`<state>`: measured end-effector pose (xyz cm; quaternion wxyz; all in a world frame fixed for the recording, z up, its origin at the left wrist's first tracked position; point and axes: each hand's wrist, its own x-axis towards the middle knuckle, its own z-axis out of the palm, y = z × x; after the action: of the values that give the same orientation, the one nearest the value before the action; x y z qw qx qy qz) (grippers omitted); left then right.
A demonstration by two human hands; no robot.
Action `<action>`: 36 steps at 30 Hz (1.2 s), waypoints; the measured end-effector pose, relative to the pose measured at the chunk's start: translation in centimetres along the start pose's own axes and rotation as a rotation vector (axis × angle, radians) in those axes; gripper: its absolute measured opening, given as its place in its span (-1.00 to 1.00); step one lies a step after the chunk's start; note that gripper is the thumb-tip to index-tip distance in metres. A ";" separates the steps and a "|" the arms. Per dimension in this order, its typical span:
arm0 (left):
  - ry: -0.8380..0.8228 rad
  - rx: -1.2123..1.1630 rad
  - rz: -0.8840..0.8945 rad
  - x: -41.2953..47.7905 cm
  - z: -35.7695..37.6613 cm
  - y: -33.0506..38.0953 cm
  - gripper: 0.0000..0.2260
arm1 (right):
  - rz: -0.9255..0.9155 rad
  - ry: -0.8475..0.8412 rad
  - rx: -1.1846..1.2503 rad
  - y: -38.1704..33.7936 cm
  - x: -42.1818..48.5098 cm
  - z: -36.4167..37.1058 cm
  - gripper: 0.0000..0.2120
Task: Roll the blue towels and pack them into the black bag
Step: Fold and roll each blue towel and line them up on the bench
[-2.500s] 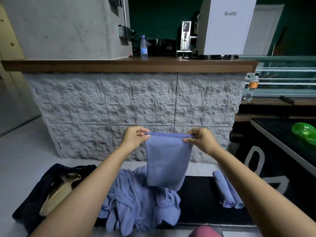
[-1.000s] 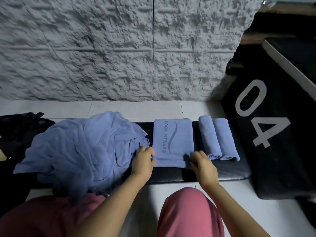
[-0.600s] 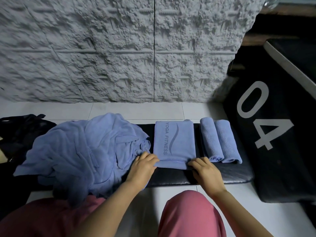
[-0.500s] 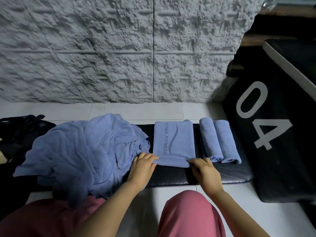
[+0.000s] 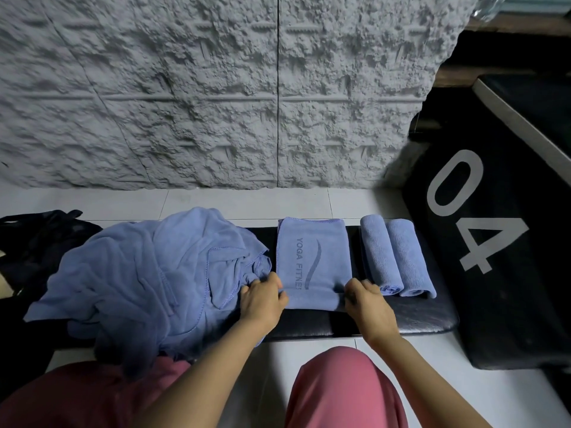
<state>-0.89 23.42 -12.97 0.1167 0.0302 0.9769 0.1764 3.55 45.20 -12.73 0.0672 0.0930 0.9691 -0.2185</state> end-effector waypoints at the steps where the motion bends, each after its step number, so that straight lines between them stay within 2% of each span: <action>1: 0.036 0.021 0.003 0.1 0.1 0.1 -0.86 | -0.041 0.057 -0.070 -0.1 0.0 -0.1 -0.91; 4: 0.148 0.049 0.129 -0.1 0.2 0.0 -0.88 | -0.174 0.135 -0.215 0.2 -0.2 0.0 -0.88; 7: 0.268 0.050 0.325 -0.4 1.1 -1.2 -0.85 | -0.308 0.156 -0.230 1.1 -1.0 0.0 -0.82; 9: 0.272 0.032 0.398 -0.8 1.4 -2.3 -0.81 | -0.364 0.133 -0.206 1.6 -1.5 -0.2 -0.69; 11: 0.207 0.035 0.422 -1.3 1.4 -2.8 -0.64 | -0.345 0.104 -0.201 1.8 -1.7 -0.4 -0.55; 14: 0.181 -0.029 0.368 -1.6 1.5 -2.9 -0.58 | -0.263 0.103 -0.153 1.7 -1.6 -0.1 -0.52; 18: 0.156 -0.159 0.243 -1.3 1.4 -2.5 -0.67 | -0.182 0.096 -0.080 1.4 -1.6 0.0 -0.62; 22: 0.145 -0.233 0.088 -1.2 1.2 -1.7 -0.75 | -0.083 0.036 0.019 1.0 -2.0 -0.5 -0.58; 28: 0.129 -0.170 0.077 -1.3 0.7 -1.1 -0.83 | 0.016 -0.066 0.089 0.6 -1.5 -0.8 -0.74; 36: 0.070 -0.024 0.029 -1.0 0.0 -0.8 -0.88 | 0.022 -0.135 0.092 -0.7 -0.5 -1.3 -0.92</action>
<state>0.05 22.57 -13.07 0.0802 0.0367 0.9777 0.1907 3.80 45.04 -11.17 0.1305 0.0917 0.9502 -0.2677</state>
